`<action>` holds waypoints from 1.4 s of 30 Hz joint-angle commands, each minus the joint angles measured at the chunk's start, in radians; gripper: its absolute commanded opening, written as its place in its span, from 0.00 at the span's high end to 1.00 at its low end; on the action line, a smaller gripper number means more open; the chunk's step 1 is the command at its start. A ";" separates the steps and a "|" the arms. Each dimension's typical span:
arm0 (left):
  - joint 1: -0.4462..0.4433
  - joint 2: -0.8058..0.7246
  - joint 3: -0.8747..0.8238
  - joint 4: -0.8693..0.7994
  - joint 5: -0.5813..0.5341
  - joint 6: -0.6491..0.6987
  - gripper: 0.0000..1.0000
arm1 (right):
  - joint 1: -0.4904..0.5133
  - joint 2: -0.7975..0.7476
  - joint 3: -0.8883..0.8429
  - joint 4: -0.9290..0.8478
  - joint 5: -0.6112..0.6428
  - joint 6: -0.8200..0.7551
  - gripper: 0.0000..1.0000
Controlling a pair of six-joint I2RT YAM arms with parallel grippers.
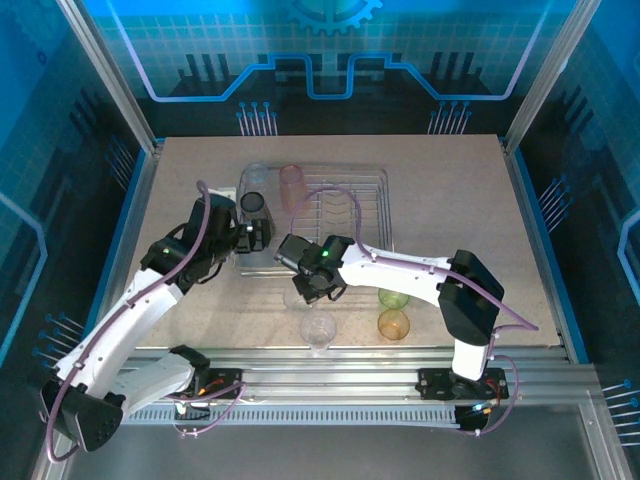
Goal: Load the cups into the dish rack
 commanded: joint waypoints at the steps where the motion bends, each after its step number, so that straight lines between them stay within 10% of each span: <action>1: 0.012 -0.022 -0.015 0.001 0.017 -0.027 0.01 | -0.001 -0.009 0.019 -0.027 0.020 -0.016 0.86; 23: 0.111 -0.112 -0.016 0.051 0.246 -0.073 0.00 | -0.072 -0.349 -0.092 0.224 -0.234 -0.236 1.00; 33: 0.128 -0.205 -0.078 0.368 0.769 -0.095 0.01 | -0.370 -0.600 -0.325 0.506 -0.613 -0.085 1.00; 42: 0.128 -0.149 -0.085 0.526 1.013 -0.144 0.01 | -0.647 -0.747 -0.472 0.827 -0.871 0.197 1.00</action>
